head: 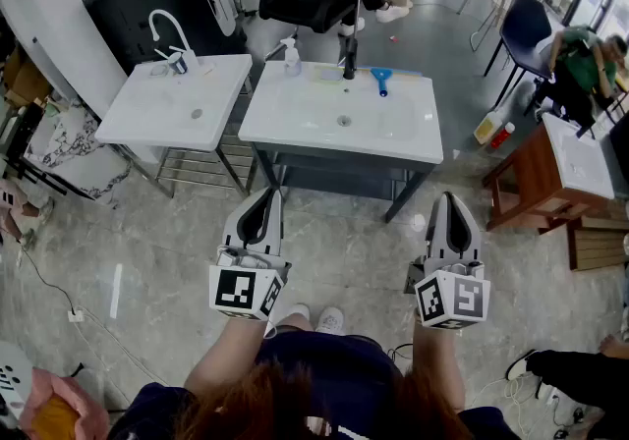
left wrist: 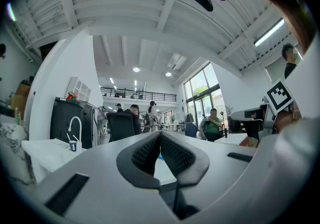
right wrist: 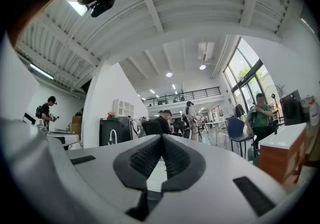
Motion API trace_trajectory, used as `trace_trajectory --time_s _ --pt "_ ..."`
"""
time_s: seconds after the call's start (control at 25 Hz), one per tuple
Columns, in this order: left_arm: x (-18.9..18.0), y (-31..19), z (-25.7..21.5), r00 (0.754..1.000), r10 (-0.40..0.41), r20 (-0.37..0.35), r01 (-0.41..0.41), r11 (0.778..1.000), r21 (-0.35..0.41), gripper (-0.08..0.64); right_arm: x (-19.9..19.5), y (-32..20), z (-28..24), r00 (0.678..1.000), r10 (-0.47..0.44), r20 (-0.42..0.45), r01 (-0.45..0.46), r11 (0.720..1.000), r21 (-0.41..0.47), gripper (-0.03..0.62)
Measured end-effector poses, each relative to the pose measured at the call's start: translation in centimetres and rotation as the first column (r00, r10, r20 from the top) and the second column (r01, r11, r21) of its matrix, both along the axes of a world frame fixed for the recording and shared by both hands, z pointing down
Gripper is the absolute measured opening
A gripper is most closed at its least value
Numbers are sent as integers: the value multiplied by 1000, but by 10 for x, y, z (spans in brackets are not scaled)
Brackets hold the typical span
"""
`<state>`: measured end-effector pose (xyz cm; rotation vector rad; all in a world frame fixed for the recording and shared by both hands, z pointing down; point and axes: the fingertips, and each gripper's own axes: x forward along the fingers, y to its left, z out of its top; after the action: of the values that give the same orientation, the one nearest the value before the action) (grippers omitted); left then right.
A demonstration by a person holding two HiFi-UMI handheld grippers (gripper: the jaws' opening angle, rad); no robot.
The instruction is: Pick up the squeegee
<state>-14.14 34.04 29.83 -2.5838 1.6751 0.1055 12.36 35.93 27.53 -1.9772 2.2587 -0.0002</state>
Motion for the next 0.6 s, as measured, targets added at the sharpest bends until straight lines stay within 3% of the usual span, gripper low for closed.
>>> trace_trajectory --time_s 0.16,0.36,0.52,0.6 --pt "4 0 1 1000 3 8 -3 1000 -2 20 3 3 0 1000 9 -15 -9 1000 -8 15" --pt "8 -3 3 1000 11 12 -11 1000 -6 21 0 -3 13 999 -31 -22 29 996 -90 30" --pt "9 -7 7 1000 8 20 -7 1000 -25 21 -2 -9 18 998 -61 13 62 992 -110 213" --pt "7 -13 11 1000 6 20 -6 999 -31 20 -3 -15 19 998 -62 18 63 992 -108 239"
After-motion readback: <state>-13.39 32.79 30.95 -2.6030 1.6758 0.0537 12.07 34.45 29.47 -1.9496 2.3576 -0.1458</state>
